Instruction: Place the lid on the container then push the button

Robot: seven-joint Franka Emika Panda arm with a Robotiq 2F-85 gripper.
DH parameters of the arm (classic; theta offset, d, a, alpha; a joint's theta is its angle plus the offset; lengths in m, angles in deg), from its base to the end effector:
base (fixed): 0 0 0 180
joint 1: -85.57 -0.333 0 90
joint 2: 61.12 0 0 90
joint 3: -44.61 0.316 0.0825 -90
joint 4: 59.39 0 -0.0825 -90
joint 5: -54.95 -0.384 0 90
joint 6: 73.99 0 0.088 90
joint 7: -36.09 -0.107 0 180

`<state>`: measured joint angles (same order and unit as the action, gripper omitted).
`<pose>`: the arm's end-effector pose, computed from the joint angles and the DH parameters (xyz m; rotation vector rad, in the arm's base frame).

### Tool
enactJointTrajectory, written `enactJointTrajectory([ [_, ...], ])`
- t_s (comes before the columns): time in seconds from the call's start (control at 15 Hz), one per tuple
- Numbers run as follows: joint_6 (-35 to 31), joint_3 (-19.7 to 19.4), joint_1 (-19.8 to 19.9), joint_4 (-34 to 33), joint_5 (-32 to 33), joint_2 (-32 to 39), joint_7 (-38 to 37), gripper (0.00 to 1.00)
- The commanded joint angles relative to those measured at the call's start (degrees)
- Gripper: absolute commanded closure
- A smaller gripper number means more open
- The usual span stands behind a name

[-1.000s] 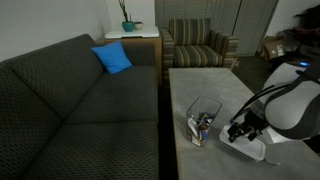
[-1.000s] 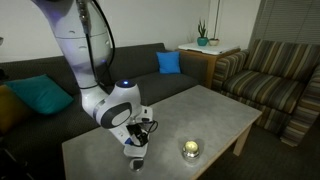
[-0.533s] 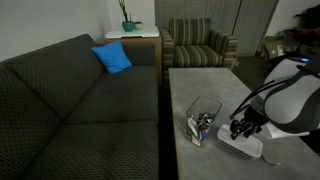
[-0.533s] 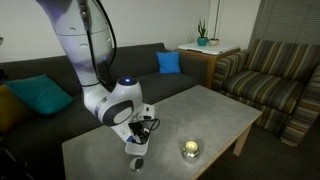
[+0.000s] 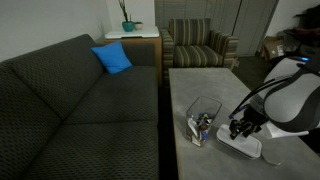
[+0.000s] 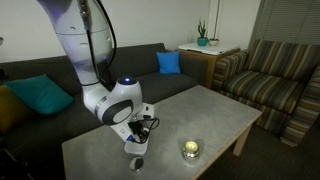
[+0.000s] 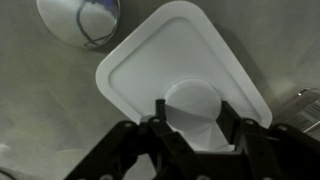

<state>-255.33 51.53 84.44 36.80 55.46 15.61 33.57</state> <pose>0.5559 0.0825 -0.1344 -3.0104 -0.0056 -0.2166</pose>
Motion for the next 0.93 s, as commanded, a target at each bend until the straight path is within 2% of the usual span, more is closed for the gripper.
enactJointTrajectory([
  [0.0,0.8,-0.9,-0.5,6.1,0.9,-5.9,2.3,0.71],
  [0.4,1.5,-4.5,-3.0,12.2,3.7,-13.9,5.5,0.71],
  [0.87,2.6,-9.6,-7.3,20.1,11.2,-24.6,11.4,0.71],
])
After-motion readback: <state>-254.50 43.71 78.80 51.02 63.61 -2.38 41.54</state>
